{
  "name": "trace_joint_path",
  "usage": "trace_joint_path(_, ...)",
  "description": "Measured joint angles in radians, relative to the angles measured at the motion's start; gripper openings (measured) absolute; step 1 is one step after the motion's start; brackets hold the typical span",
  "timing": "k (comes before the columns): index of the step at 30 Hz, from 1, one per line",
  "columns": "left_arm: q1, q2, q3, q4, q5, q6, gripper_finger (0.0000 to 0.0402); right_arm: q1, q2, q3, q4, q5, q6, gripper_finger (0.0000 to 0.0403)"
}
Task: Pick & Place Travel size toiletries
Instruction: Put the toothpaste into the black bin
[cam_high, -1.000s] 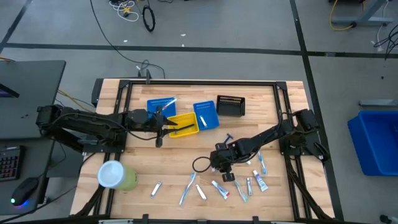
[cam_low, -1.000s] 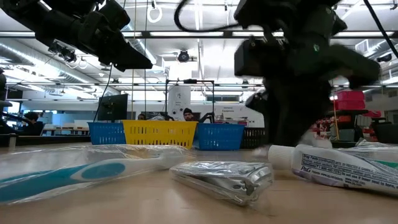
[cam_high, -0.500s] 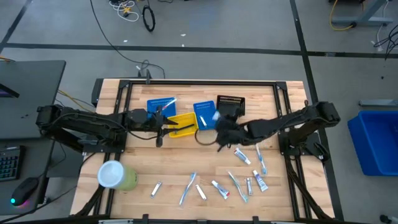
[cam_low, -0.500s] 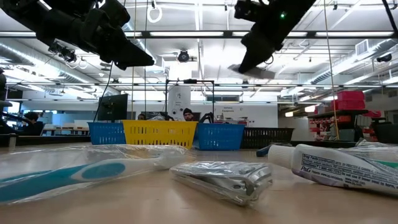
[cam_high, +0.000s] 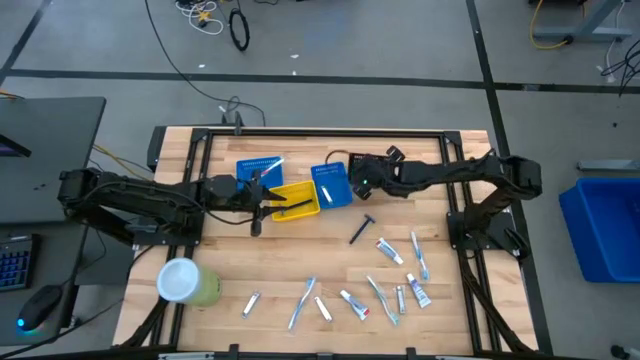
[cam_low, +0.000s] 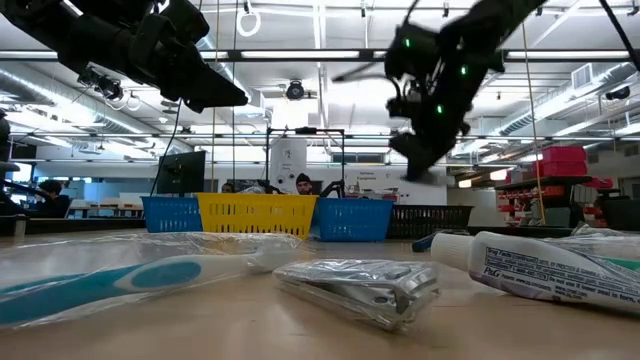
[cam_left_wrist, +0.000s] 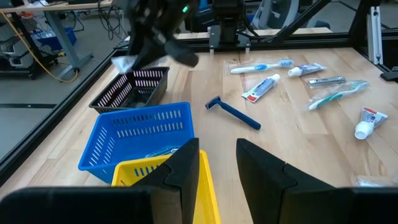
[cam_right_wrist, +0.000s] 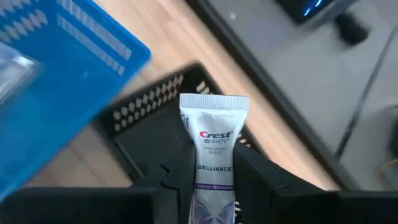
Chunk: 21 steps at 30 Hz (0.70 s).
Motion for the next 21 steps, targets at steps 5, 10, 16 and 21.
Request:
trace_joint_path(5,0.000,0.000,0.000,0.000,0.000,0.000,0.0116,-0.072,0.000,-0.123,0.270,-0.084,-0.122,0.0104)
trace_joint_path(10,0.000,0.000,0.000,0.000,0.000,0.000,0.0116,-0.109,0.000,-0.239,0.506,-0.099,-0.211,0.0108)
trace_joint_path(16,0.000,0.000,0.000,0.001,0.000,0.015,0.0116,-0.129,0.000,-0.295,0.539,-0.203,-0.184,0.0141)
trace_joint_path(21,0.000,0.000,0.000,0.019,0.000,0.015,0.0116,-0.129,0.000,-0.299,0.564,-0.205,-0.173,0.0186)
